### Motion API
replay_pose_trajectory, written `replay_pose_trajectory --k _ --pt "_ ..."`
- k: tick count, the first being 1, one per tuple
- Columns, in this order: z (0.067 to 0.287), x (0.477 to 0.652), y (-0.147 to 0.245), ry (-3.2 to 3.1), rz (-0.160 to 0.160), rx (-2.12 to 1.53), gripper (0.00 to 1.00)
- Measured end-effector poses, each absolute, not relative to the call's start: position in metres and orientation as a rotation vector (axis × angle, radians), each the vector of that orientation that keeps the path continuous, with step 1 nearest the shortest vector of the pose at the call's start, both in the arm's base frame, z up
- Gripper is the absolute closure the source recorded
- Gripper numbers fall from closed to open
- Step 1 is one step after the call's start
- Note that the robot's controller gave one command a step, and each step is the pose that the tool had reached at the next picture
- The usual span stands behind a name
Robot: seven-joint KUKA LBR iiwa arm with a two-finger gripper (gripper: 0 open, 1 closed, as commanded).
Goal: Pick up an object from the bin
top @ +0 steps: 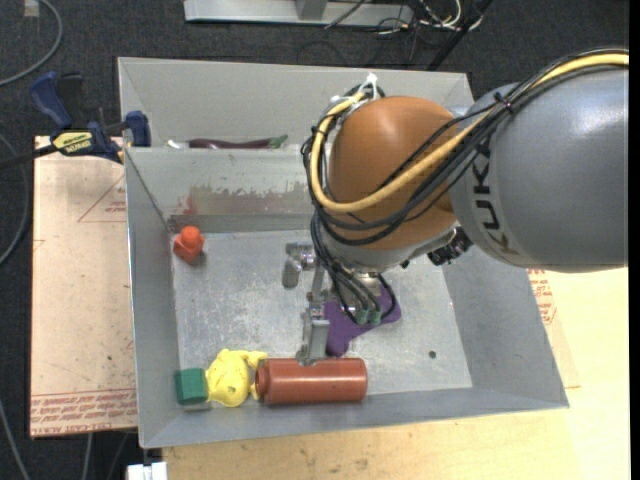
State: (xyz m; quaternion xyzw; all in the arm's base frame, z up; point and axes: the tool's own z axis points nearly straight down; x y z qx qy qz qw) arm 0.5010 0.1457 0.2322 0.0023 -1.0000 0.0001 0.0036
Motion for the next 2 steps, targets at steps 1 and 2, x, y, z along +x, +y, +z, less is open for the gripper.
replay_pose_trajectory --k 1,2 --pt "0.236 0.503 0.145 -3.142 -0.002 0.001 0.00" --pt "0.189 0.498 0.135 -3.145 -0.004 0.080 0.00"
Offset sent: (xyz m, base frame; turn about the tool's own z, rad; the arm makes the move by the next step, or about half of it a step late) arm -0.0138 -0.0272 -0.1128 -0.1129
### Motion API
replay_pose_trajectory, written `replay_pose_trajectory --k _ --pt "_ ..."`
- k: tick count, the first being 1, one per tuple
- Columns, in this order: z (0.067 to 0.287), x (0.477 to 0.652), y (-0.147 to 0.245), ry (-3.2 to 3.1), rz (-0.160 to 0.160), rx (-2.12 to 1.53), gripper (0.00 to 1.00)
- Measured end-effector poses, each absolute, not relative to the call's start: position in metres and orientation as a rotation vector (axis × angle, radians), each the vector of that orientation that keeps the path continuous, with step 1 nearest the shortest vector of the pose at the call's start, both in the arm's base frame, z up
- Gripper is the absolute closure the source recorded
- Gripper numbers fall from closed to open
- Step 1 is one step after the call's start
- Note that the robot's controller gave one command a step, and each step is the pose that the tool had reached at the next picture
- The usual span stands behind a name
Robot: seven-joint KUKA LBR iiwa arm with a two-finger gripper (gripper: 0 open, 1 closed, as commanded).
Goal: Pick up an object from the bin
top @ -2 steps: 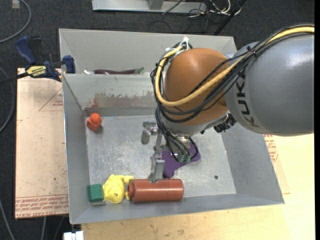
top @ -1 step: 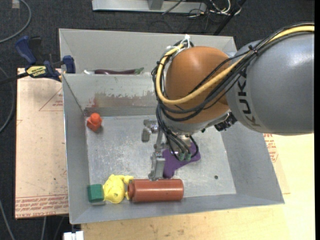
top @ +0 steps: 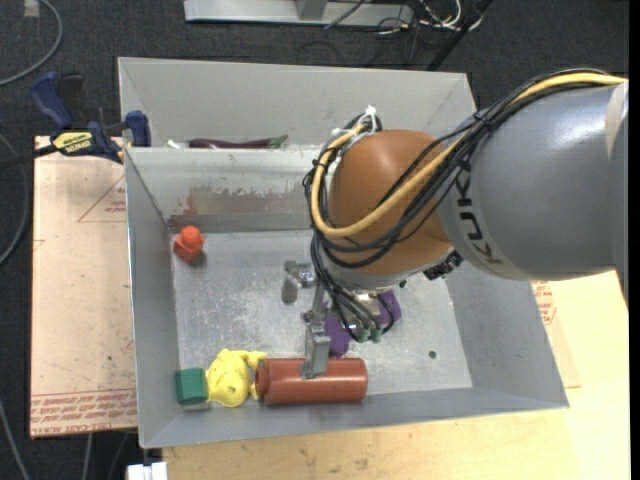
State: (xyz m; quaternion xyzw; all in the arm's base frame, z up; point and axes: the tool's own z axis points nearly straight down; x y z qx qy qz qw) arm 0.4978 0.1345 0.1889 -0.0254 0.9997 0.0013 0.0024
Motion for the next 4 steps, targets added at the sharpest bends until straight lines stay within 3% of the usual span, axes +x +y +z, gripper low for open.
replay_pose_trajectory --k 1,2,3,4 --pt "0.160 0.490 0.124 3.119 0.002 -0.404 0.00" --pt "0.127 0.495 0.114 3.062 0.002 -0.679 0.00" --pt "0.069 0.501 0.114 3.130 0.004 -0.320 1.00" --pt "0.069 0.501 0.114 3.130 0.004 -0.320 1.00"
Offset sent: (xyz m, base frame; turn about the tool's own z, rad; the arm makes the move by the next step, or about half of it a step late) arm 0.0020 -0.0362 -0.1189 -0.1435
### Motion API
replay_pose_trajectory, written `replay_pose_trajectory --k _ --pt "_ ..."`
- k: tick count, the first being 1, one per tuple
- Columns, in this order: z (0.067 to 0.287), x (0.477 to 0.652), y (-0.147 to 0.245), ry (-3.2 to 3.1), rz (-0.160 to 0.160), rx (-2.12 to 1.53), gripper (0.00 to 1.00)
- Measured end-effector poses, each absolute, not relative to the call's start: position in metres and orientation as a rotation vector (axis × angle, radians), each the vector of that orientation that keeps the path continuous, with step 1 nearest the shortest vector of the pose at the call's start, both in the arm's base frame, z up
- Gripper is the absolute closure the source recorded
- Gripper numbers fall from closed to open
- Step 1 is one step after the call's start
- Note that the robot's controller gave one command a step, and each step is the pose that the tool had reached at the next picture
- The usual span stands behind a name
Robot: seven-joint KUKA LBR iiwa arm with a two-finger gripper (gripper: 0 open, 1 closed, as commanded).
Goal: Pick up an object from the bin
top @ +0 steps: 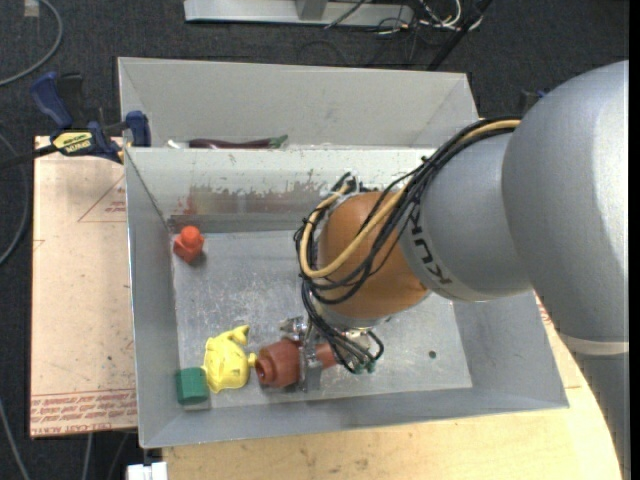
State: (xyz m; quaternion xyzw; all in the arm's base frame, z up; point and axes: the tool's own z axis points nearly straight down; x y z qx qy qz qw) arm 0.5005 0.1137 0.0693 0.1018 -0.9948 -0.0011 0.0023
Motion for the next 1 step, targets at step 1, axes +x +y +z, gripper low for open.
replay_pose_trajectory --k 1 --pt "0.1568 0.5038 0.1037 -3.121 -0.006 0.338 1.00"
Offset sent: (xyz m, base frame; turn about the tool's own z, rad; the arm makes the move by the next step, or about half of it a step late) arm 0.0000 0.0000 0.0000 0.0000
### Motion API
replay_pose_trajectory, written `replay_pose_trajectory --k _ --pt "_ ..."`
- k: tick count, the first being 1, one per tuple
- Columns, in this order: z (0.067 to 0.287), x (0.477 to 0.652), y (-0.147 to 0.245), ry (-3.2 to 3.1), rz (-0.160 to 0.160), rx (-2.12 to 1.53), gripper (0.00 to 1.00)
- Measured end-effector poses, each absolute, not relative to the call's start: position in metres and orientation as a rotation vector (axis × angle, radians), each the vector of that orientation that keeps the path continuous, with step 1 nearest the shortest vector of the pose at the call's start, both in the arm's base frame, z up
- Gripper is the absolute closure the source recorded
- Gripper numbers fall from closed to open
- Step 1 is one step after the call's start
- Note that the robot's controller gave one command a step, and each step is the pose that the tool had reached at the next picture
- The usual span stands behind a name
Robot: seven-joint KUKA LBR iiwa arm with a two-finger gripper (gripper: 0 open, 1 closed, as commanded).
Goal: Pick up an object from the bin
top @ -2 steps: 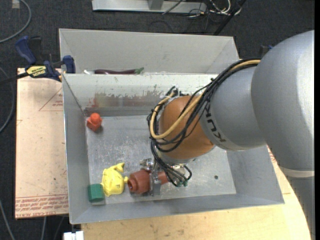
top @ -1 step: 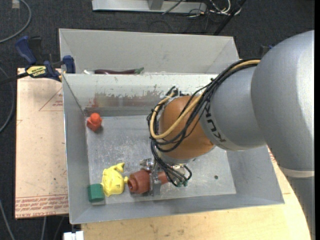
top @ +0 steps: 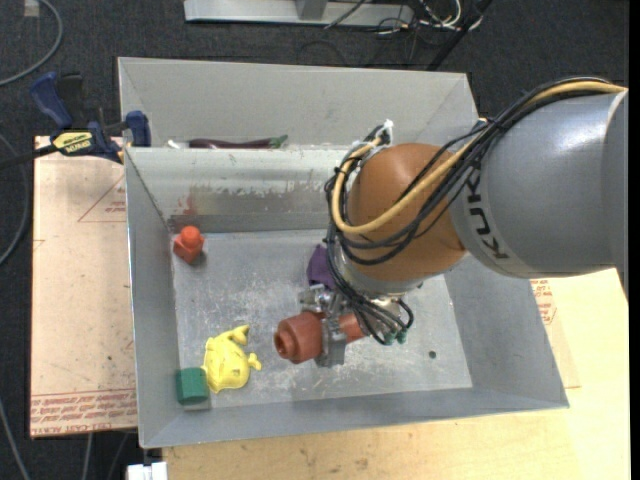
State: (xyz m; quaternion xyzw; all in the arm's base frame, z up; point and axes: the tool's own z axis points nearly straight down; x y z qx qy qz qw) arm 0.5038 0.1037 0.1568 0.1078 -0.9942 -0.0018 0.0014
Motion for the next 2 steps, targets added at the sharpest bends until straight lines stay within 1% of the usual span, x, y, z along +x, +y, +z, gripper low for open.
replay_pose_trajectory --k 1,2 --pt "0.157 0.504 0.104 -3.120 -0.006 0.338 1.00" --pt "0.280 0.499 0.100 -3.135 -0.008 0.202 1.00"
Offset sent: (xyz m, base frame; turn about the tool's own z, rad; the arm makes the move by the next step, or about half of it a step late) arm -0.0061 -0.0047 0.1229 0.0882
